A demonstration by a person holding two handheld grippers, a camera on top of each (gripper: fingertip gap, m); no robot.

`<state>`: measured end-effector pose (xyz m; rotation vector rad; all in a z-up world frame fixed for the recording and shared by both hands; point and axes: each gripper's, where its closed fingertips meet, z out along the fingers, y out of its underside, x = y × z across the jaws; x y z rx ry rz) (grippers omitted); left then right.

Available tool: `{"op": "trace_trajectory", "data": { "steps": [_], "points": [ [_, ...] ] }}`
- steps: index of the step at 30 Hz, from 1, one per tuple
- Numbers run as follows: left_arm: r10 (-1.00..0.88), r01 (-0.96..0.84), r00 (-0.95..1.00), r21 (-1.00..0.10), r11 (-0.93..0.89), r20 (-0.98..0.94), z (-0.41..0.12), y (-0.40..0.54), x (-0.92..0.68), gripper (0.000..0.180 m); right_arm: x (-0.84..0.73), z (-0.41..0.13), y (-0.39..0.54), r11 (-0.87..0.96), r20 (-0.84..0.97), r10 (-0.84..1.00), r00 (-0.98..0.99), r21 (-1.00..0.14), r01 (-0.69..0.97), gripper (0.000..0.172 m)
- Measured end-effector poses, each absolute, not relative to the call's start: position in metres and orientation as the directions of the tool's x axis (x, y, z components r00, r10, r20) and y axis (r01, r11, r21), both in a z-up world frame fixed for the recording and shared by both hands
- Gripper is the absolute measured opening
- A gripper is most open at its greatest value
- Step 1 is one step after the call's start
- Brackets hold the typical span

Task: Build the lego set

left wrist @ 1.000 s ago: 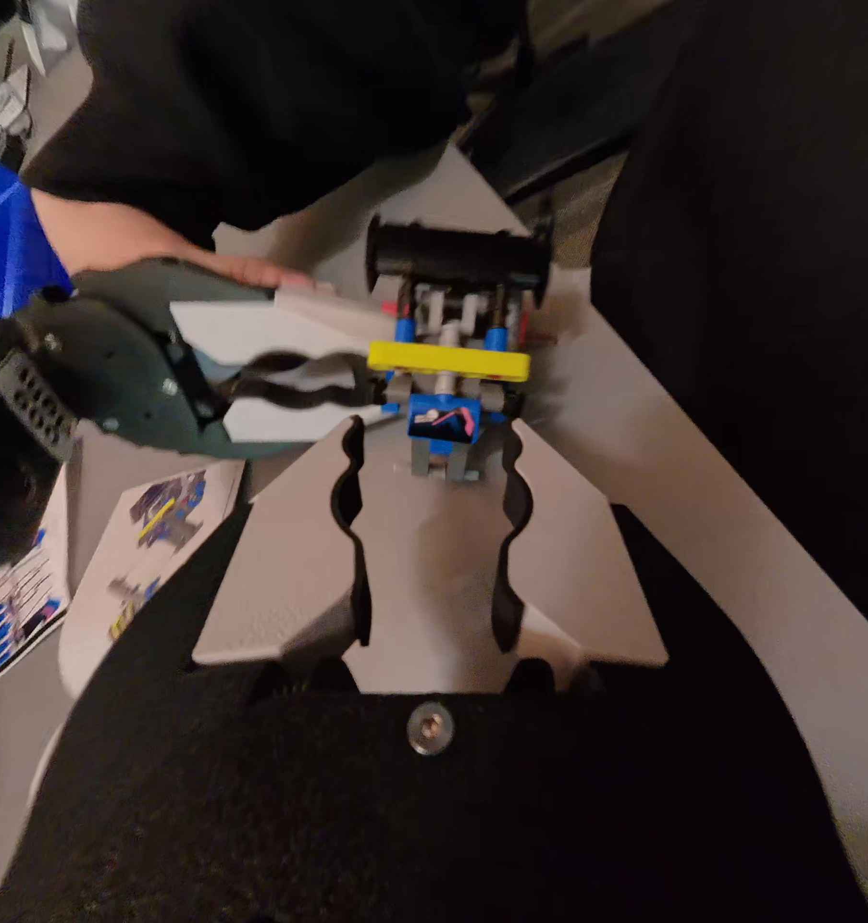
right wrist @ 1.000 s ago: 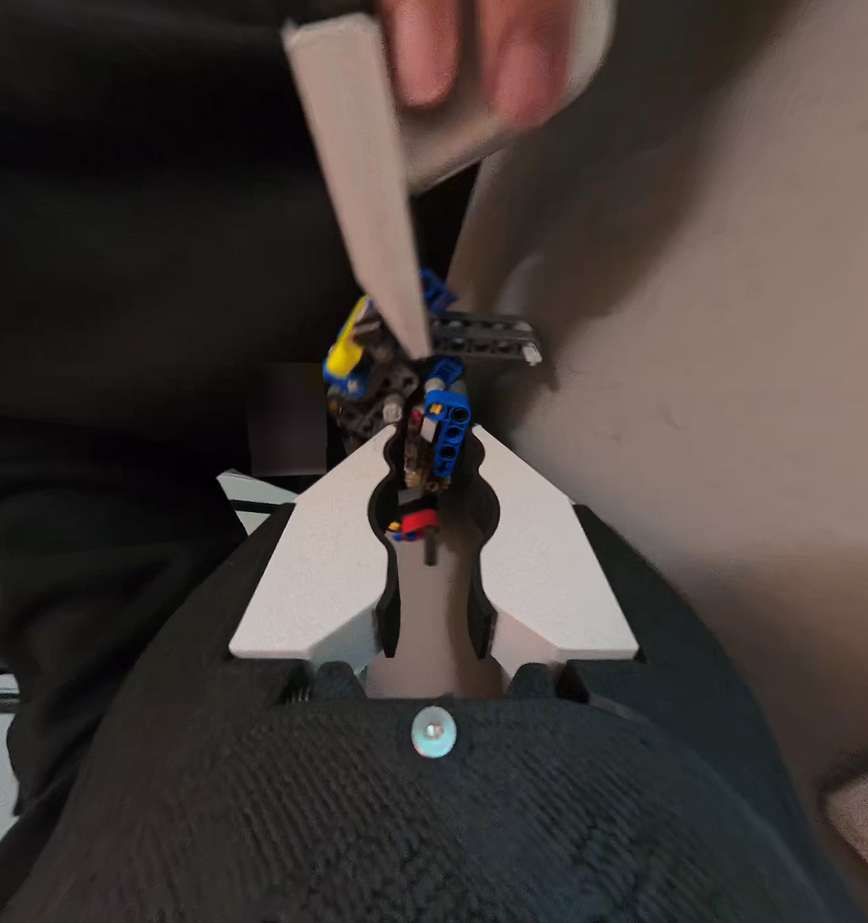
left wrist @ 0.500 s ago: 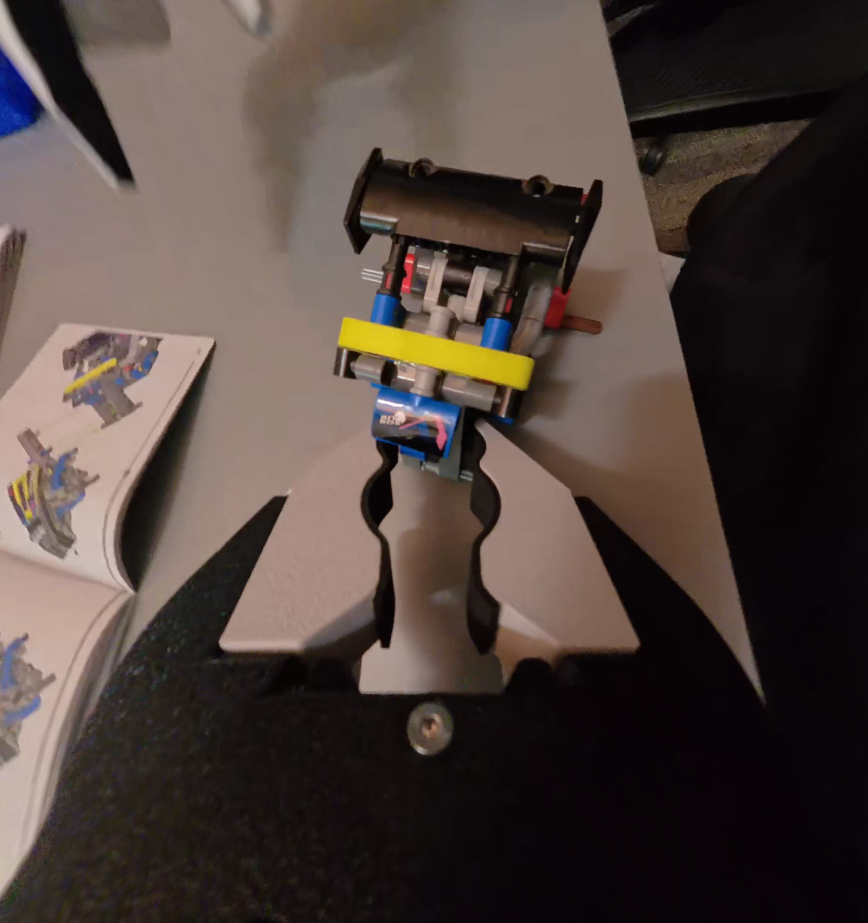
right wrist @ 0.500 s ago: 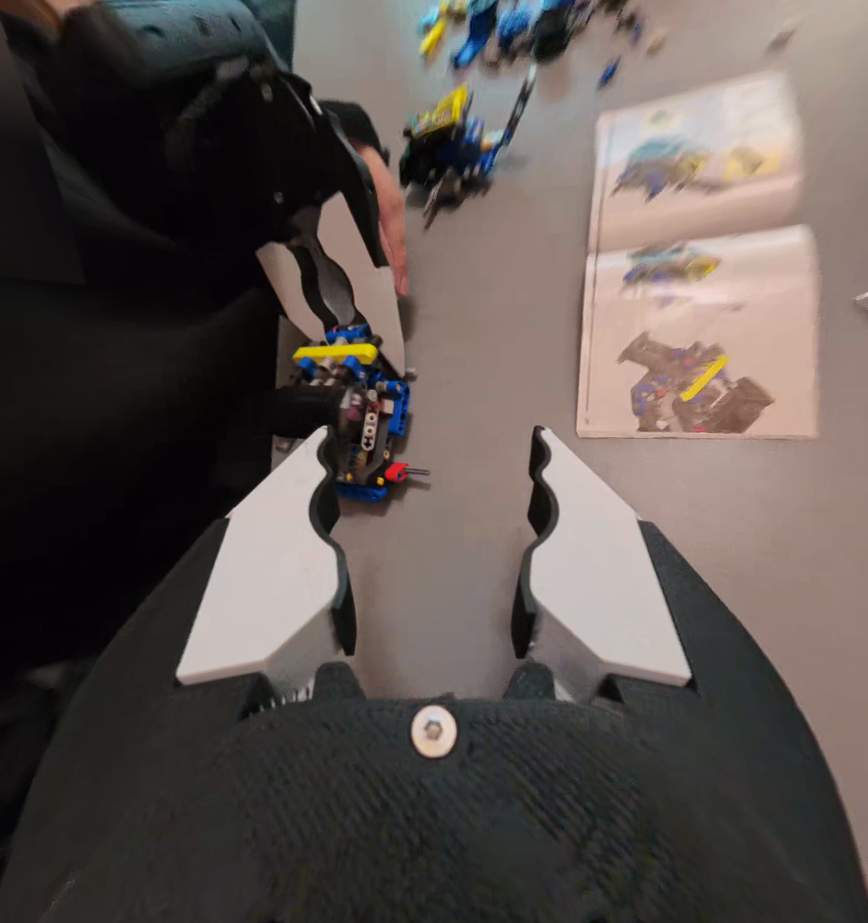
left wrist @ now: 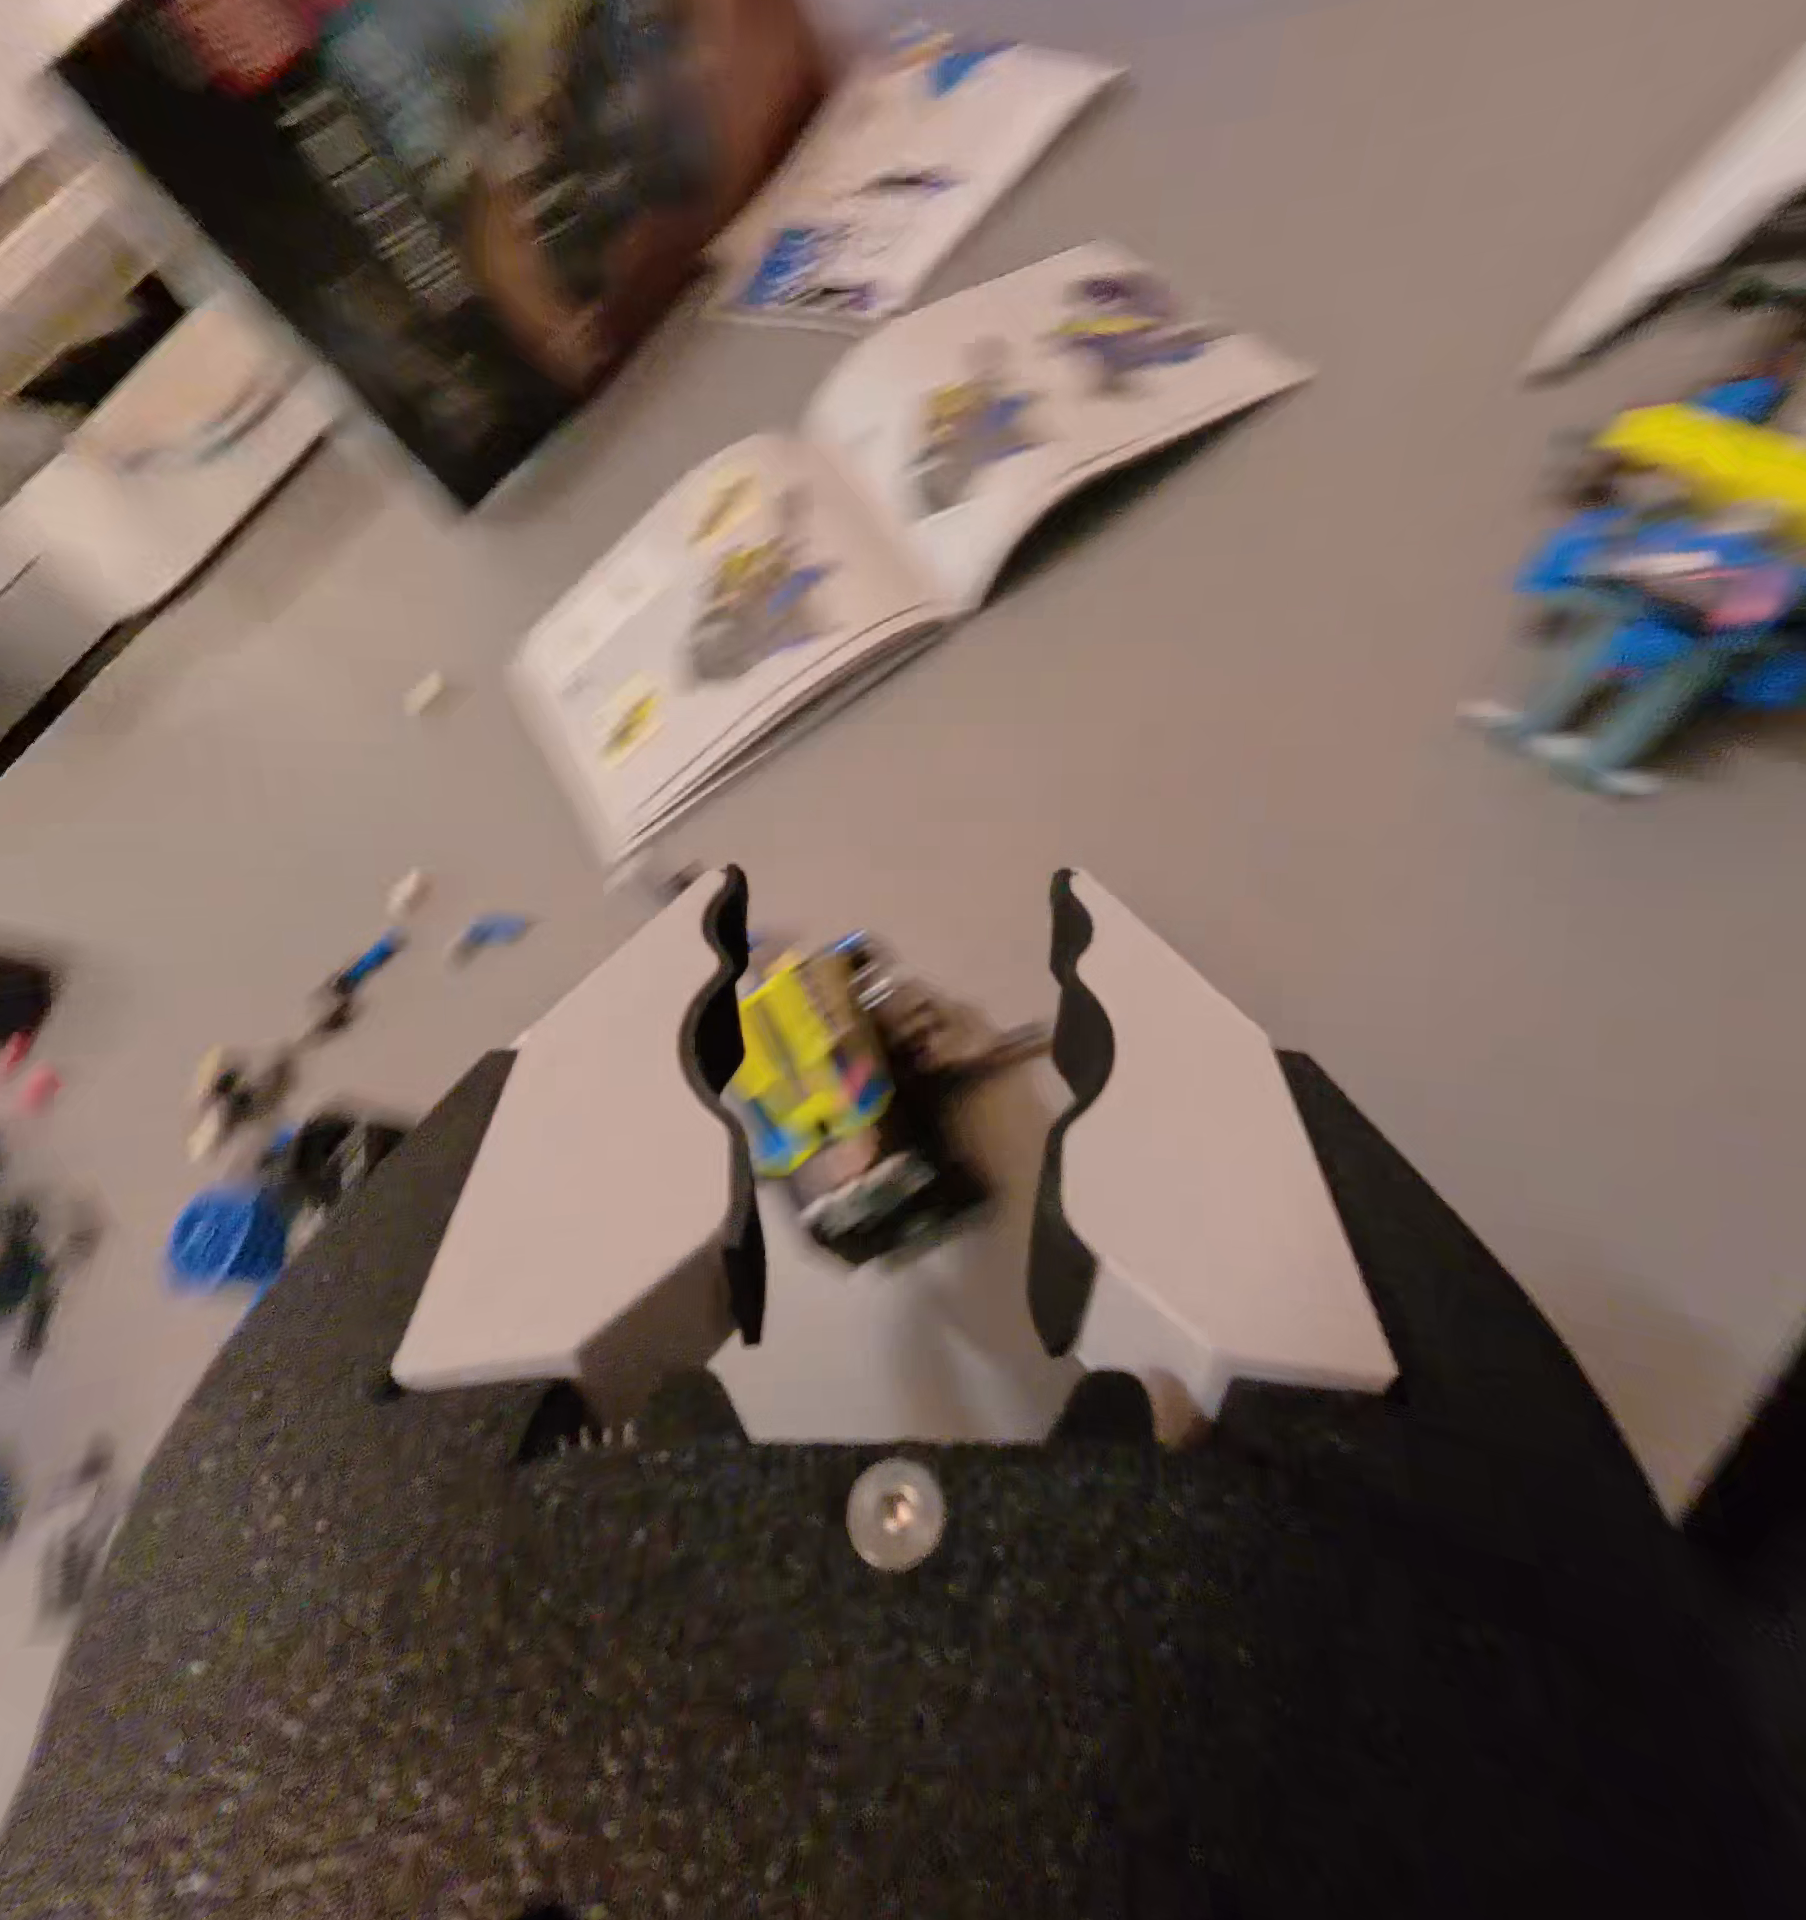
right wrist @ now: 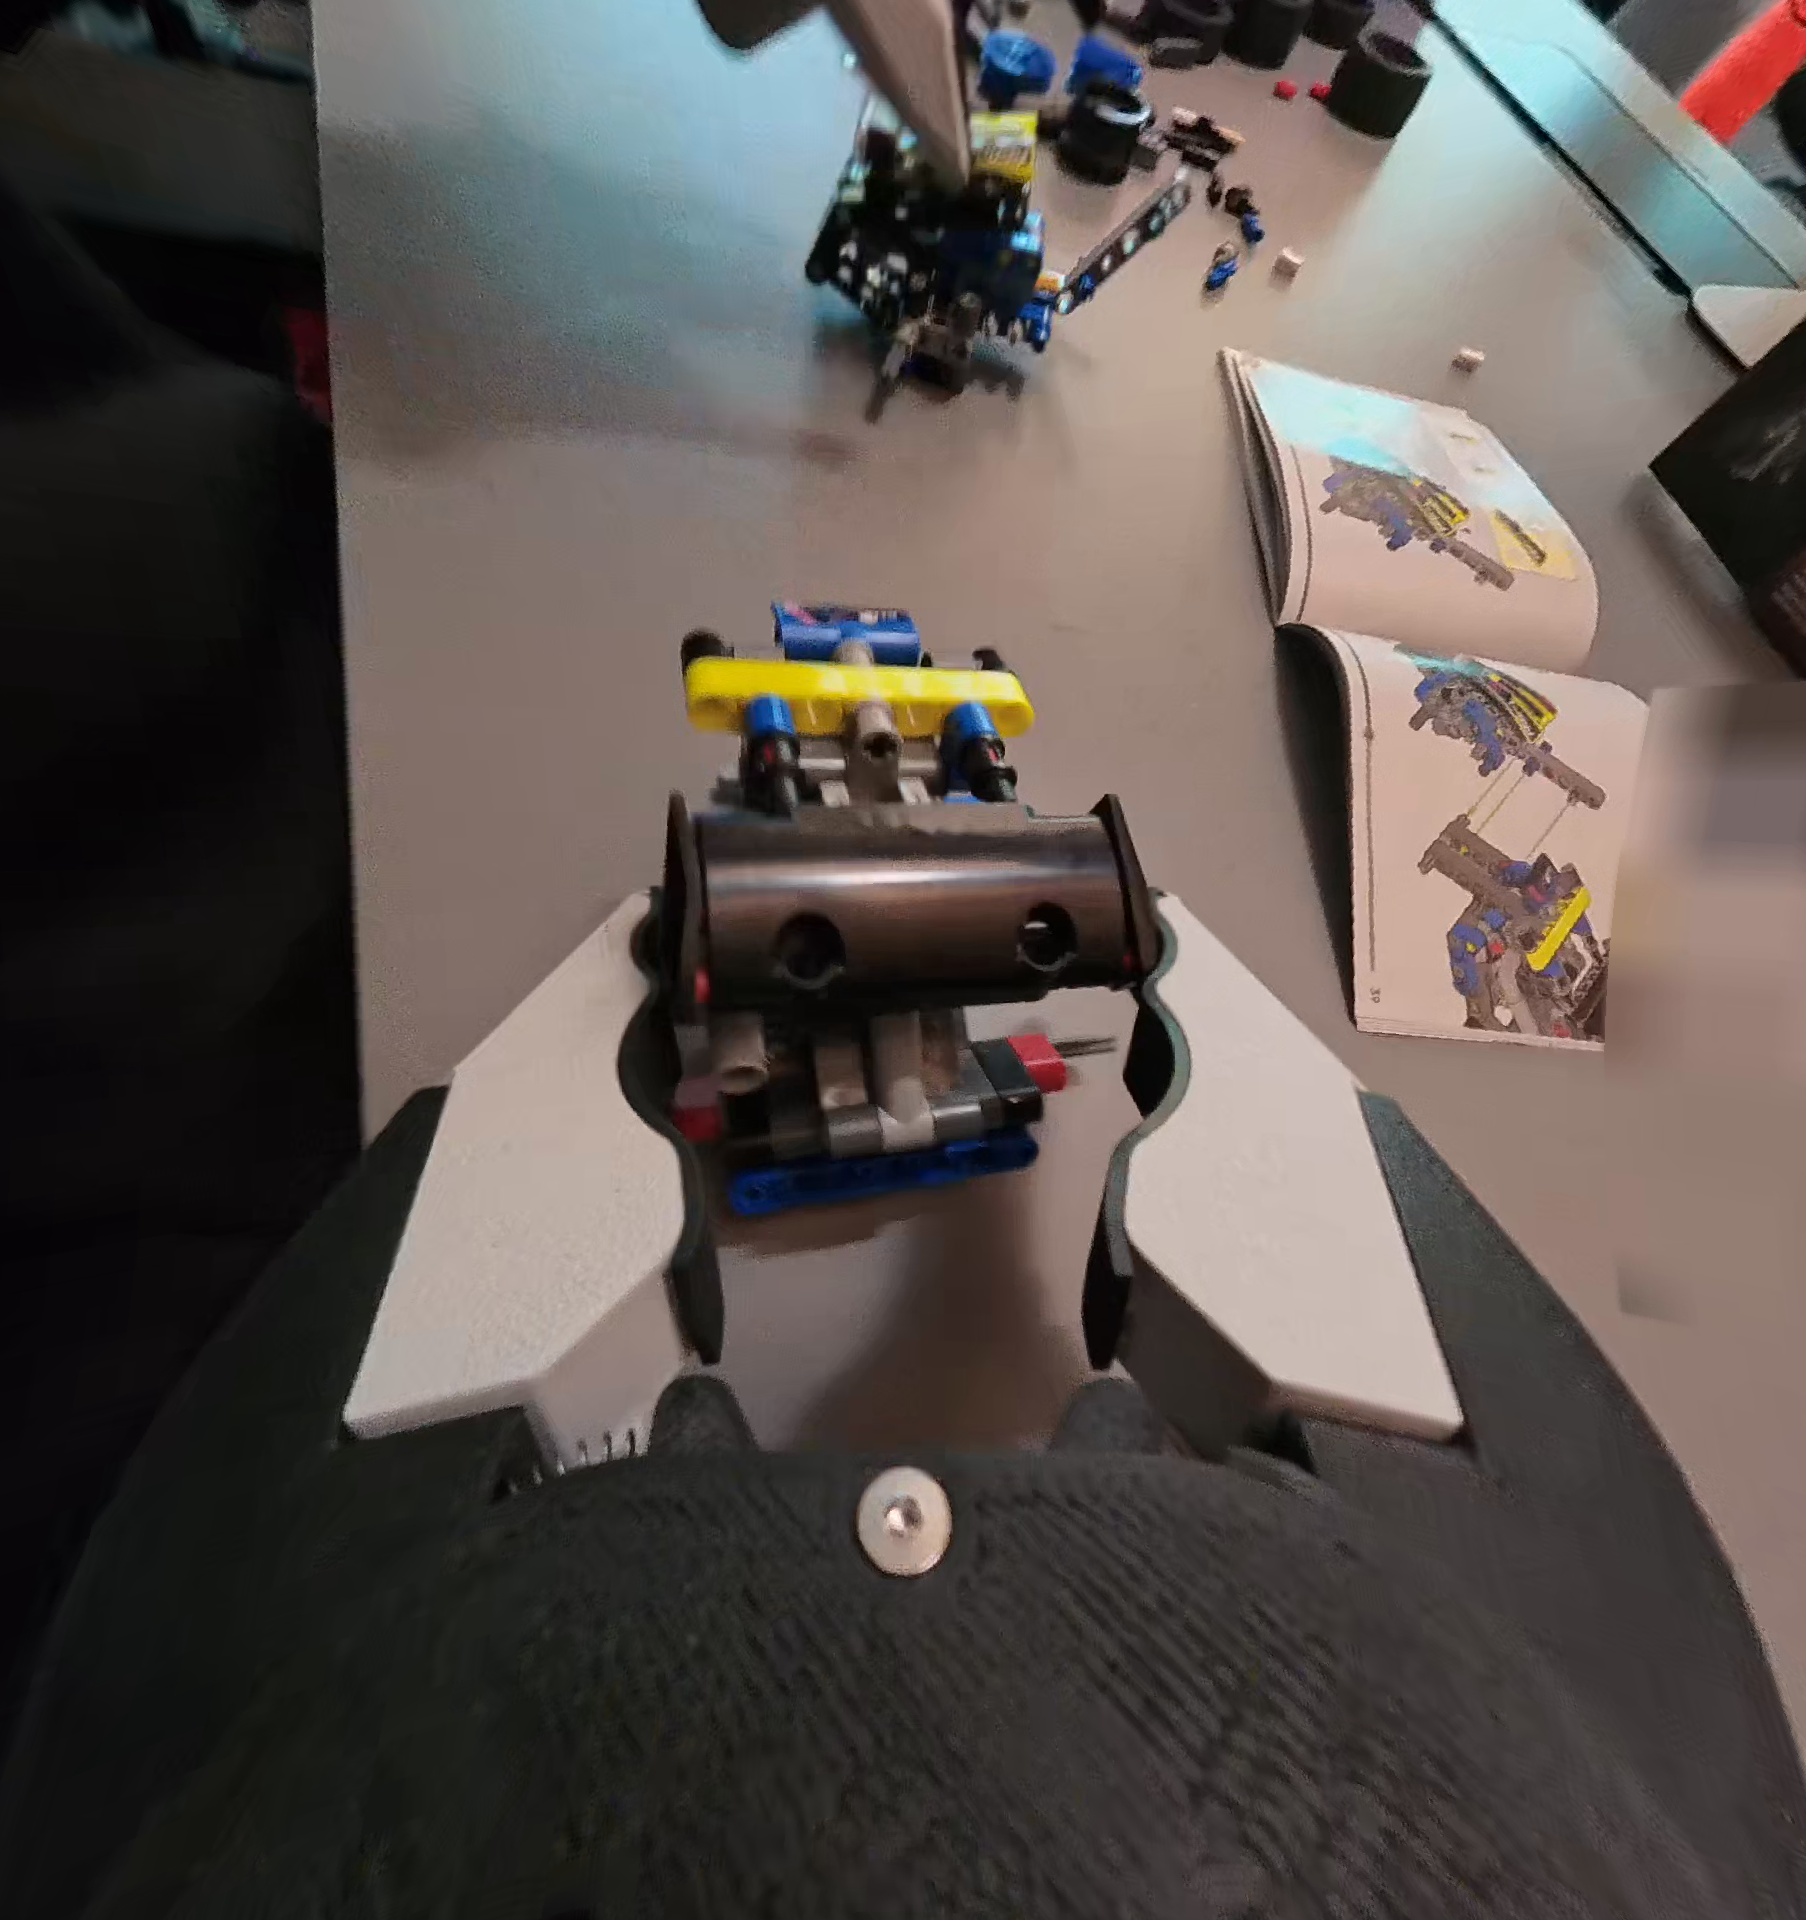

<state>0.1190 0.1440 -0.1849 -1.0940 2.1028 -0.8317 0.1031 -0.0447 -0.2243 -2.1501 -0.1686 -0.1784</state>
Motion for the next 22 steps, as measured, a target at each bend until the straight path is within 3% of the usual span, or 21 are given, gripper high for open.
{"op": "trace_trajectory", "data": {
  "steps": [4,8,11,16,19,22],
  "points": [
    [-0.921,-0.636,-0.389,-0.716,0.288,-0.025,-0.222,0.174,0.108,0.065,0.11,-0.23,-0.04,-0.535,0.214,0.125,0.969,-0.808,0.247,0.078],
    [-0.912,-0.647,-0.41,-0.711,0.275,0.021,-0.238,0.163,0.115,0.06,0.109,-0.232,-0.036,-0.542,0.23,0.142,0.963,-0.796,0.27,0.076],
    [-0.862,-0.585,-0.508,-0.733,0.346,-0.001,-0.237,0.15,0.119,0.054,0.109,-0.234,-0.034,-0.553,0.225,0.146,0.963,-0.789,0.268,0.069],
    [-0.621,-0.369,-0.778,-0.733,0.571,-0.092,-0.234,0.113,0.107,0.052,0.107,-0.232,-0.029,-0.537,0.189,0.175,0.966,-0.804,0.255,0.074],
    [-0.502,-0.28,-0.86,-0.741,0.611,-0.089,-0.234,0.091,0.103,0.052,0.1,-0.239,-0.029,-0.566,0.139,0.242,0.96,-0.784,0.256,0.058],
    [-0.385,-0.21,-0.921,-0.766,0.607,-0.053,-0.235,0.074,0.098,0.052,0.1,-0.241,-0.026,-0.565,0.156,0.262,0.952,-0.775,0.283,0.057]
  ]
}}
